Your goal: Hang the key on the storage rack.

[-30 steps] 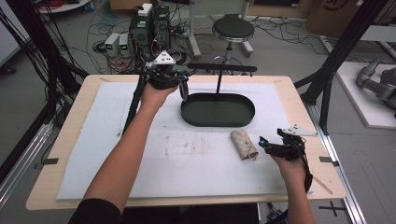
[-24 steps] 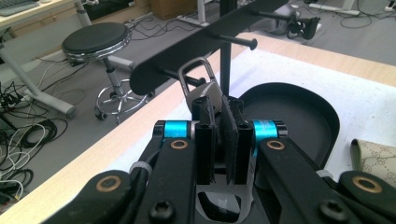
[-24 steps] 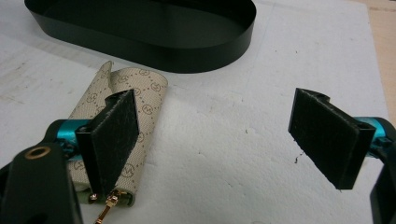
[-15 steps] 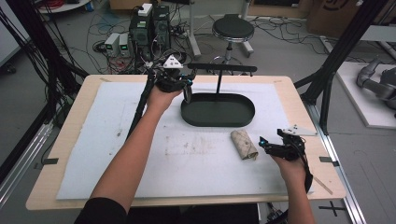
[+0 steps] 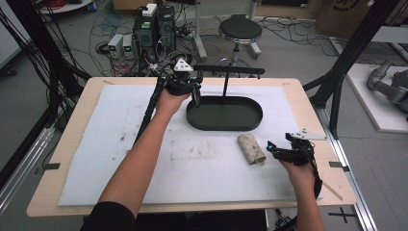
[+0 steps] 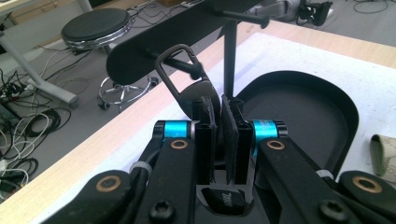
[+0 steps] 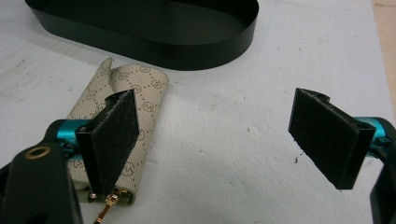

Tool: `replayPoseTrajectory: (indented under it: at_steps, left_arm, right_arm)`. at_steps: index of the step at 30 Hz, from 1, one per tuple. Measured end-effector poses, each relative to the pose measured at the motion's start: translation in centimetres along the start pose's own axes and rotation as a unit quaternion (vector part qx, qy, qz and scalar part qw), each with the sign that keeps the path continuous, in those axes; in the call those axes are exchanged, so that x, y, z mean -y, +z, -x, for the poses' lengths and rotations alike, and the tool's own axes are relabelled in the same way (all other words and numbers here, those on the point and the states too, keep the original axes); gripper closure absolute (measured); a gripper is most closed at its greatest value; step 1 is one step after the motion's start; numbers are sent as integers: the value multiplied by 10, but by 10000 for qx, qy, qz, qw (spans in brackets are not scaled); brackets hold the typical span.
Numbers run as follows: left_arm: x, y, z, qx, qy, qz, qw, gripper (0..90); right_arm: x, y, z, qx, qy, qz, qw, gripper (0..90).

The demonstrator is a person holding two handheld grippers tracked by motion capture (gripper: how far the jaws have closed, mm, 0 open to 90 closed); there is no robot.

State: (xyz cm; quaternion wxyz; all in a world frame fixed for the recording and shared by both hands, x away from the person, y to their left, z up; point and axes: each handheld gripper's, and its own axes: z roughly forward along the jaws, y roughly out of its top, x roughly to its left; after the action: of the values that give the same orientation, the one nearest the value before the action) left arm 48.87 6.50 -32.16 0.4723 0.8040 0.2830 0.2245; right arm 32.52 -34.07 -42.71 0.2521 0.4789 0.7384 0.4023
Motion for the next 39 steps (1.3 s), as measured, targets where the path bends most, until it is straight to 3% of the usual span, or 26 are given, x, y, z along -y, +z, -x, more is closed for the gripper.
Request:
replayPoseTrajectory:
  at_steps: [5, 14, 21, 28, 33, 39]
  left_arm:
    - [2, 2, -2, 9, -57, -76, 10000, 806]
    - [16, -7, -4, 108, -250, -129, 9995, 622]
    - [46, -46, -12, 131, -463, -69, 9988, 536]
    - [62, -70, -14, 187, -478, -56, 9987, 461]
    - [83, -94, -12, 423, -603, 80, 9973, 412]
    - [105, -110, -5, 536, -615, 180, 9965, 403]
  right_arm:
    - [1, 0, 0, -7, 15, -17, 10000, 167]
    - [1, -1, 1, 10, 16, -2, 10000, 167]
    - [1, -1, -1, 14, 15, -14, 10000, 167]
    - [1, -1, -4, 14, 14, -60, 10000, 167]
    - [2, -1, -4, 22, -21, -59, 10000, 167]
    - [2, 0, -5, 12, -25, -83, 10000, 167]
